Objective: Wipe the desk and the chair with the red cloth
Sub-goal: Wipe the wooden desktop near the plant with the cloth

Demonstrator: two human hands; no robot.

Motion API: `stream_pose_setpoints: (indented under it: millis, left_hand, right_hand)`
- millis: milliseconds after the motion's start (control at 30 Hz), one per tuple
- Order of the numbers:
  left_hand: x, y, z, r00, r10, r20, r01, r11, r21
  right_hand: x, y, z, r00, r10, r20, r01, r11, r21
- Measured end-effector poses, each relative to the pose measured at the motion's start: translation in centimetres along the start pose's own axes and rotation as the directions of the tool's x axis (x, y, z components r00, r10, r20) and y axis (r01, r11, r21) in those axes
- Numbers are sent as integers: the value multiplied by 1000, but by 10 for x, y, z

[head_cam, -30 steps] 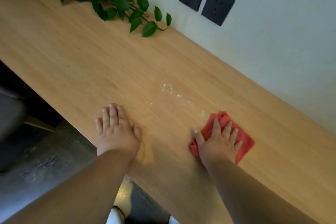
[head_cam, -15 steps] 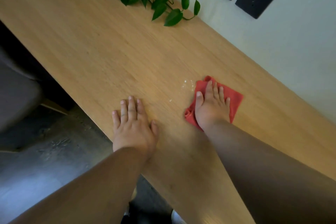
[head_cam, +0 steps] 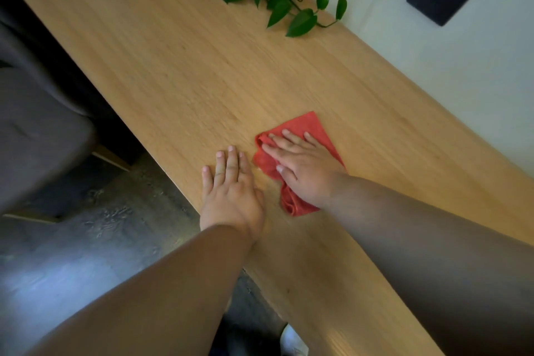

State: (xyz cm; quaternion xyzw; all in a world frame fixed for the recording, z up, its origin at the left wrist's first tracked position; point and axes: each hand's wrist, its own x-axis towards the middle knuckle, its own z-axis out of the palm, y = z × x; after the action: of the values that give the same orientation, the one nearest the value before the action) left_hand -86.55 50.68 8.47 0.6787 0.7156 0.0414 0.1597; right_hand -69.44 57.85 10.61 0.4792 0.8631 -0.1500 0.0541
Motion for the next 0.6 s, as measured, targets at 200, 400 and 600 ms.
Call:
stream_pose_setpoints:
  millis: [200,400,600]
  left_hand:
    - [2,0,2,1000,-15,16,14,1000,18]
    - [12,-20,-14,989,127,75,-129,992,17]
    - [51,-56,-39,889,428,160,-440,897,42]
  right_hand:
    - [-61,-21,16,997,-71,28,71,997,26]
    - [-103,-27,20,1000,-5,1,5,977,213]
    - [-120,-36,27,979,204,-10,-201,971,129]
